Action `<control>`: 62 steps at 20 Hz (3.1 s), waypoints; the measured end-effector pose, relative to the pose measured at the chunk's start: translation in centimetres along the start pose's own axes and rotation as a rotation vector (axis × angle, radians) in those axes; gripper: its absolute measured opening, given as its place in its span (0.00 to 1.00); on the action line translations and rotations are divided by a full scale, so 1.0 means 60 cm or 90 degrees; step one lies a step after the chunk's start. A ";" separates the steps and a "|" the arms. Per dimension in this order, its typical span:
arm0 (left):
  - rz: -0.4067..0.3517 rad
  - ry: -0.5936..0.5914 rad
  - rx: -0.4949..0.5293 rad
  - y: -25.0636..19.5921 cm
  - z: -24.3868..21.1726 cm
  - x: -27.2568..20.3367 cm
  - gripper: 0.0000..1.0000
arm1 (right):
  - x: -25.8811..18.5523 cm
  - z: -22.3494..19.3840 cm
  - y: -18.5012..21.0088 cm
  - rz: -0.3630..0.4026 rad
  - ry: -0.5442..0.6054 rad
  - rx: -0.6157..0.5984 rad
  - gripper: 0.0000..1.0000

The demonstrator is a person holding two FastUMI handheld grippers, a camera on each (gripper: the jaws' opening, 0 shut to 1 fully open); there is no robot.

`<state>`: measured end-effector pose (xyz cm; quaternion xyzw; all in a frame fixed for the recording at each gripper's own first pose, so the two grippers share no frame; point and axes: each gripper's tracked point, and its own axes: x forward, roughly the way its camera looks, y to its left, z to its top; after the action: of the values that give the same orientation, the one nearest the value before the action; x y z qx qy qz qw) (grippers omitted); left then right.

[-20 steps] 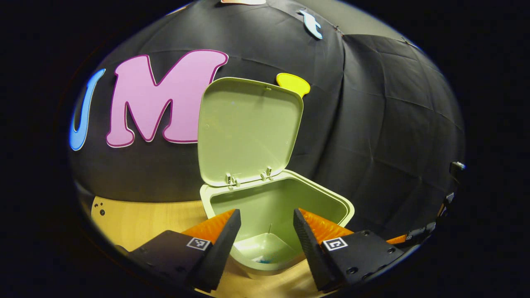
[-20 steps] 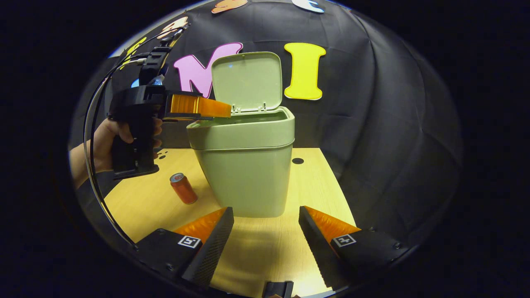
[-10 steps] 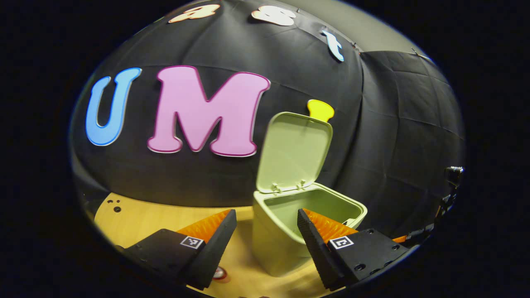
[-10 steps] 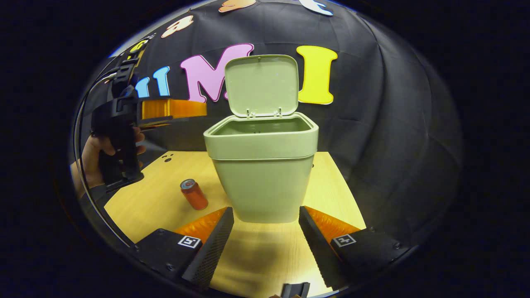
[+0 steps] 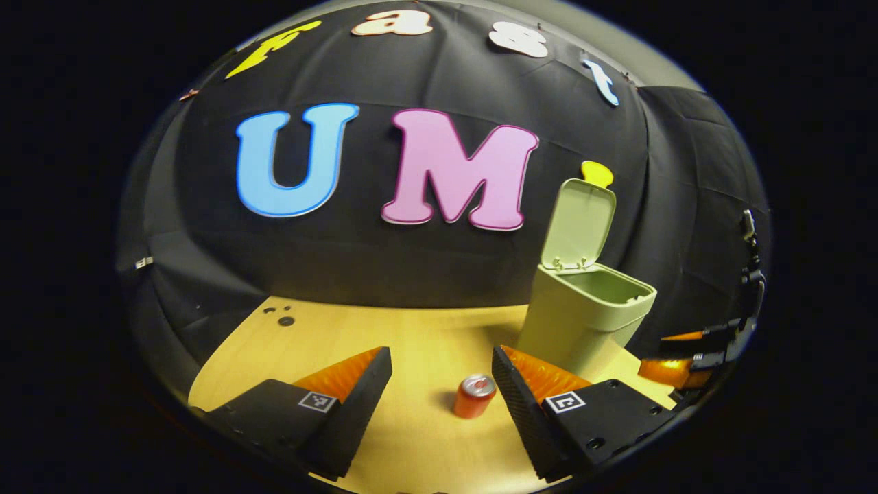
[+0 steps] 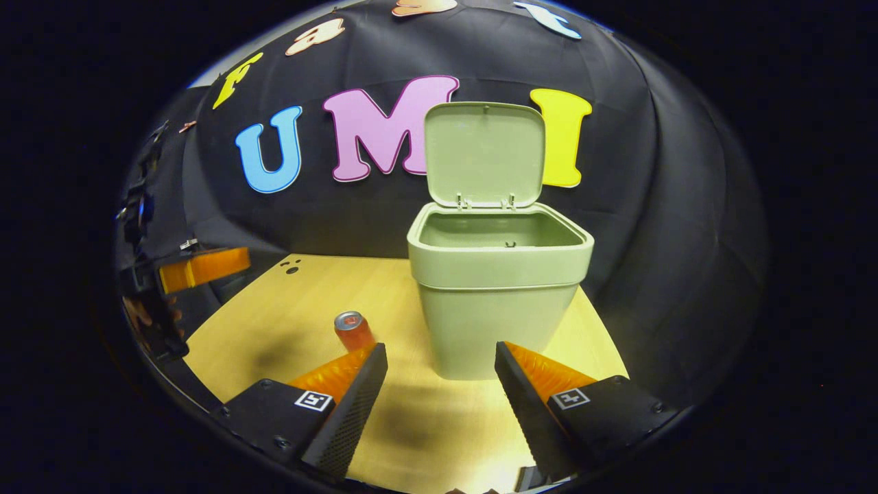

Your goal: Press the lid of the desktop garbage bin to open it, pick up the crumpled paper on the desktop and throw it into the bin, then pick up the pop can on the desktop and drop it into the bin, and finally close the garbage bin lid.

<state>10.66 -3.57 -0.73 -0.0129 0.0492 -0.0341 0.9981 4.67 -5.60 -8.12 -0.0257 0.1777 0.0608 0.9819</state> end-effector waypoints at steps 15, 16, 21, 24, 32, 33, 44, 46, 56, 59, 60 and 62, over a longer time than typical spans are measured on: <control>0.070 0.060 -0.073 0.163 -0.123 -0.131 0.94 | 0.036 -0.032 0.178 0.033 0.008 -0.064 0.98; 0.079 0.065 -0.076 0.173 -0.133 -0.129 0.94 | 0.050 -0.036 0.185 0.039 0.010 -0.066 0.98; 0.129 0.093 -0.078 0.203 -0.148 -0.135 0.96 | 0.123 -0.076 0.213 0.068 0.043 -0.069 0.98; 0.158 0.111 -0.097 0.212 -0.160 -0.133 0.94 | 0.165 -0.102 0.226 0.081 0.066 -0.071 0.99; 0.214 0.154 -0.124 0.230 -0.185 -0.133 0.95 | 0.268 -0.171 0.241 0.100 0.129 -0.078 0.99; 0.214 0.156 -0.128 0.227 -0.185 -0.130 0.95 | 0.282 -0.178 0.244 0.103 0.134 -0.076 0.97; 0.239 0.176 -0.137 0.198 -0.179 -0.117 0.95 | 0.401 -0.212 0.262 0.120 0.170 -0.052 0.99; 0.243 0.181 -0.136 0.196 -0.182 -0.115 0.95 | 0.416 -0.211 0.266 0.121 0.171 -0.050 0.99; 0.234 0.185 -0.127 0.165 -0.178 -0.103 0.95 | 0.426 -0.208 0.283 0.151 0.162 -0.079 0.84; 0.230 0.181 -0.121 0.159 -0.172 -0.104 0.95 | 0.413 -0.198 0.291 0.162 0.153 -0.097 0.83; 0.229 0.180 -0.121 0.158 -0.174 -0.106 0.95 | 0.406 -0.190 0.295 0.166 0.147 -0.105 0.83; 0.227 0.177 -0.123 0.155 -0.177 -0.110 0.94 | 0.391 -0.171 0.303 0.177 0.130 -0.120 0.82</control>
<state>3.67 5.92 -10.95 -0.0947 0.1905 0.1459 0.9662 20.59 14.25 -26.52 -0.0986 0.2718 0.2093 0.9341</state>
